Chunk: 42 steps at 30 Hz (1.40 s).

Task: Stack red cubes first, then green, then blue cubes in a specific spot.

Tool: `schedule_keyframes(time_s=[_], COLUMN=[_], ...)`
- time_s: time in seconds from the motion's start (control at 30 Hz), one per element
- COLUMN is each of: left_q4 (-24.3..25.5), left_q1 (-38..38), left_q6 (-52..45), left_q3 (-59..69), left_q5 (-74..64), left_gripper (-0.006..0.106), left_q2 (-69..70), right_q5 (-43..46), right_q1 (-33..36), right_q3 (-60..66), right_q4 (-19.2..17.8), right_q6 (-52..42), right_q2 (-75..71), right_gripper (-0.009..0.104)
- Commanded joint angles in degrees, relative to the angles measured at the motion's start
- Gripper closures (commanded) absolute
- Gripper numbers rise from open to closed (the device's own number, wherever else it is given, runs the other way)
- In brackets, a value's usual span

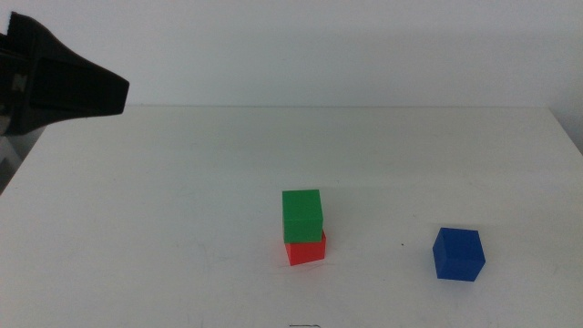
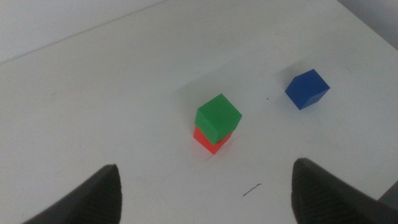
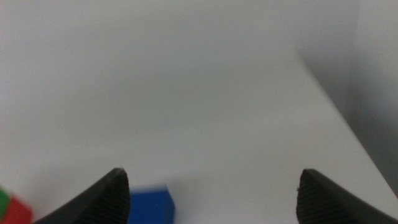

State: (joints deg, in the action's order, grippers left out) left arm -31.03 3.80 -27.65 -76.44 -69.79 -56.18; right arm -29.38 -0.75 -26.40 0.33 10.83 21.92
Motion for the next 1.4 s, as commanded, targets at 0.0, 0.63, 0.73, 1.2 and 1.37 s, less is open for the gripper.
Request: schedule_keyframes(time_s=[0.0, 0.63, 0.73, 1.2, 1.37], left_q4=[-2.43, -2.43, -2.43, -2.43, -2.43], left_q1=[0.07, 0.07, 0.07, 0.07, 0.07], left_q6=[0.14, 0.14, 0.14, 0.14, 0.14], left_q3=[-1.16, -1.16, -1.16, -1.16, -1.16], left_q5=[2.75, 2.75, 2.75, 2.75, 2.75], left_gripper=[0.007, 0.007, 0.007, 0.007, 0.007], left_q2=[0.6, 0.6, 0.6, 0.6, 0.6], right_q5=[-9.87, -22.95, -24.57, -25.11, -24.91], right_q1=[0.0, 0.18, 2.53, 18.28, 18.95], right_q3=[-11.37, -31.78, -33.99, -40.77, -41.86], right_q4=[0.5, 15.48, 13.86, -2.5, -3.5], right_q6=[-3.5, -8.22, -8.39, 9.63, 12.03], right_q2=[9.16, 43.14, 47.22, 65.75, 71.34], right_gripper=[0.001, 0.002, 0.005, 0.015, 0.015])
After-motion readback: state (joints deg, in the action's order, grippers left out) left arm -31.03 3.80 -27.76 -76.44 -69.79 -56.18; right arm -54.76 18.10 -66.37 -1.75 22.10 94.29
